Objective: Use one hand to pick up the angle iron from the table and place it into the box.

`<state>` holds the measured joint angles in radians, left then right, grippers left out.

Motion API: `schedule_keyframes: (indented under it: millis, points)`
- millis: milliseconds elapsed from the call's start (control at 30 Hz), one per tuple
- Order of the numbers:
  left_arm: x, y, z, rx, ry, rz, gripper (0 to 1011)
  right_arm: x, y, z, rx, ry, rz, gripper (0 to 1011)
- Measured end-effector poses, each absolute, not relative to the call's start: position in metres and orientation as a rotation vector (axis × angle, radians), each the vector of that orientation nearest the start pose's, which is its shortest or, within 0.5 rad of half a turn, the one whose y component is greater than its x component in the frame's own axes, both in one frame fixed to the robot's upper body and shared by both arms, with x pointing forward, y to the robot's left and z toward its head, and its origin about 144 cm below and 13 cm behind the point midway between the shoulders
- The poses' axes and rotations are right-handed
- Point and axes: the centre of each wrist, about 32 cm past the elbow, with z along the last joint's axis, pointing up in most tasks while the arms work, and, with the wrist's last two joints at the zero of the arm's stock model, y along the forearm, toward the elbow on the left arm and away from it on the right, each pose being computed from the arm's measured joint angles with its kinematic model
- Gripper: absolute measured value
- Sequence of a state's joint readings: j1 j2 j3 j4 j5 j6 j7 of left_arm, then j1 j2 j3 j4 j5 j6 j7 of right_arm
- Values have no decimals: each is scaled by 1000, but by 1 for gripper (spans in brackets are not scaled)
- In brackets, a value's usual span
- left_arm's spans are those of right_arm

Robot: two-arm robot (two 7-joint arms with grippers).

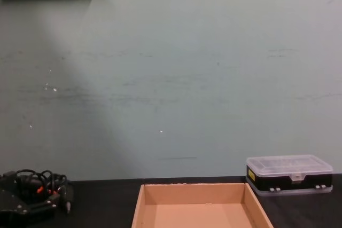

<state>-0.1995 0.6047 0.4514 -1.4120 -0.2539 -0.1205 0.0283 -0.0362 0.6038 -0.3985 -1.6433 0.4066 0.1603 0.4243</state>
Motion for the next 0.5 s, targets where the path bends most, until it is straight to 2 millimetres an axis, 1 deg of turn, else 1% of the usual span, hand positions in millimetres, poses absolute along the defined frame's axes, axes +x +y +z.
schedule_keyframes:
  millis: [33,67,100,200,500]
  points:
    - [489,310,1140,304,-285,1248,1011,422,-280,1129,-354,164,-759,419]
    - [489,310,1140,304,-285,1248,1011,422,-280,1129,-354,164,-759,419]
    - [489,310,1140,304,-285,1248,1011,422,-280,1129,-354,165,-759,371]
    - [489,310,1140,304,-285,1248,1011,422,-280,1129,-354,165,-759,294]
    - [489,310,1140,304,-285,1248,1011,422,-280,1129,-353,165,-758,279]
